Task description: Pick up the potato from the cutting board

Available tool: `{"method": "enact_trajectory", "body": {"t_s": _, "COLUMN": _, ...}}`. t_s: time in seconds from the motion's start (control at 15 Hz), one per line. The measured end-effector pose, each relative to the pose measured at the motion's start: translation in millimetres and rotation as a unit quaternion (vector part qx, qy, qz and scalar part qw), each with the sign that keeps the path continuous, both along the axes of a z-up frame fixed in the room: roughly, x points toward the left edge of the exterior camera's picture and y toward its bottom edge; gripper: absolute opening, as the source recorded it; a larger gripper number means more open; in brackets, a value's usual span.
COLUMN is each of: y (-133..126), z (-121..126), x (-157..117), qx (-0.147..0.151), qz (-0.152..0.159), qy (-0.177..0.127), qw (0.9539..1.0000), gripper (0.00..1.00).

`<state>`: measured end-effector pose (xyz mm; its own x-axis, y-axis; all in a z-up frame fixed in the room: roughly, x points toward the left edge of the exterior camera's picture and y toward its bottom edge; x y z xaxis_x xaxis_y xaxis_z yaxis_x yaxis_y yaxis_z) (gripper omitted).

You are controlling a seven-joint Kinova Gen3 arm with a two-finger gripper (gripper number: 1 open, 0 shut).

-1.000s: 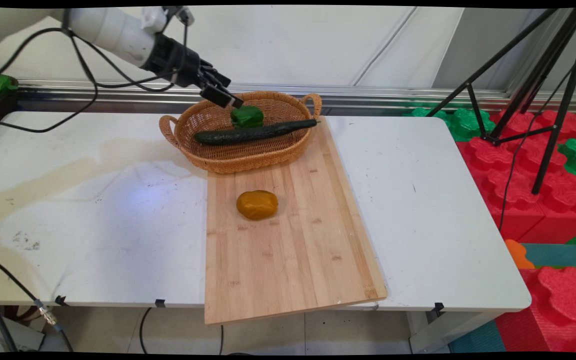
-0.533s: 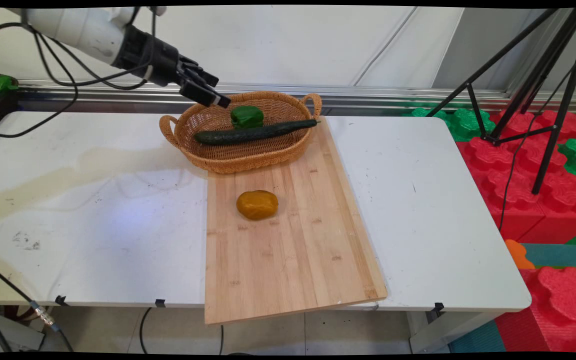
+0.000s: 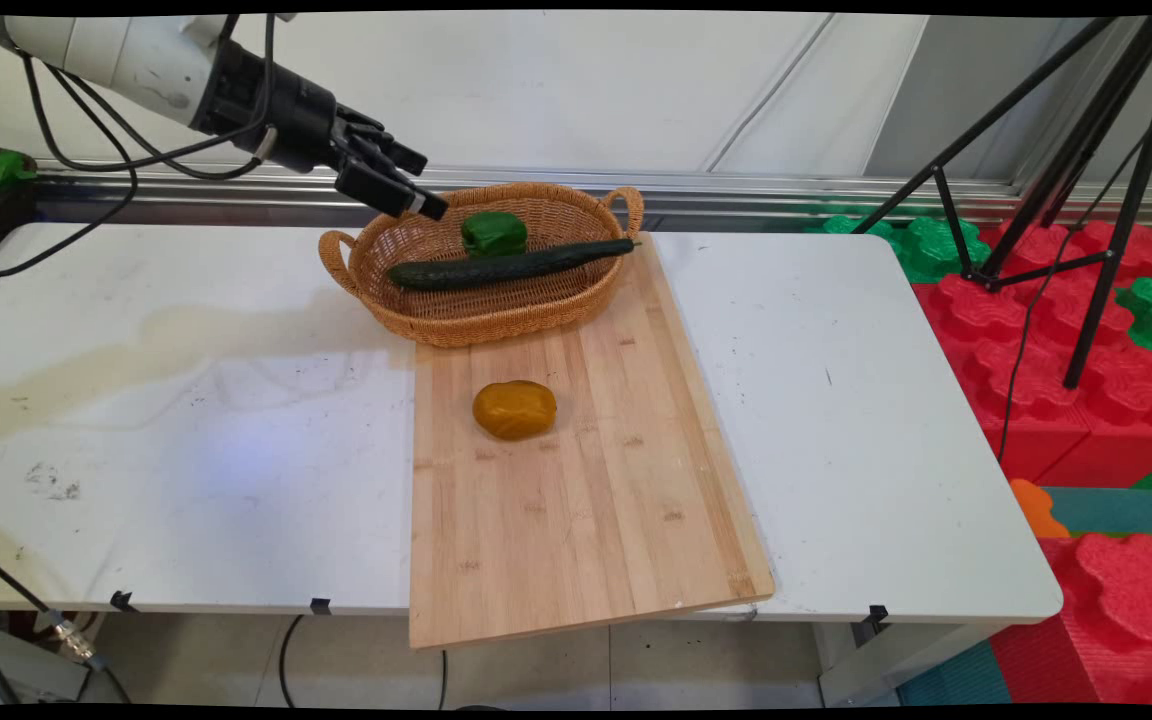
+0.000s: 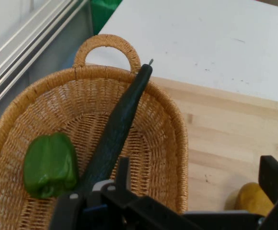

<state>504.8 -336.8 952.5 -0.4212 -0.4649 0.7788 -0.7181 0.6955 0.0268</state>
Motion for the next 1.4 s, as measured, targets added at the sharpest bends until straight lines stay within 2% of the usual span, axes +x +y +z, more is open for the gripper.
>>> {"method": "enact_trajectory", "body": {"t_s": 0.6, "y": 10.1, "z": -15.4, "x": -25.9, "qx": 0.03, "qz": -0.054, "qy": -0.041, "qw": 0.9973, "gripper": 1.0}}
{"method": "enact_trajectory", "body": {"t_s": 0.87, "y": 13.9, "z": -39.9, "x": -49.0, "qx": 0.054, "qz": -0.078, "qy": -0.065, "qw": 0.9934, "gripper": 1.0}}
{"method": "enact_trajectory", "body": {"t_s": 1.2, "y": 11.5, "z": -67.6, "x": -72.0, "qx": 0.068, "qz": -0.1, "qy": -0.087, "qw": 0.9888, "gripper": 1.0}}
{"method": "enact_trajectory", "body": {"t_s": 1.4, "y": 6.8, "z": -90.9, "x": -90.8, "qx": 0.078, "qz": -0.121, "qy": -0.105, "qw": 0.984, "gripper": 1.0}}
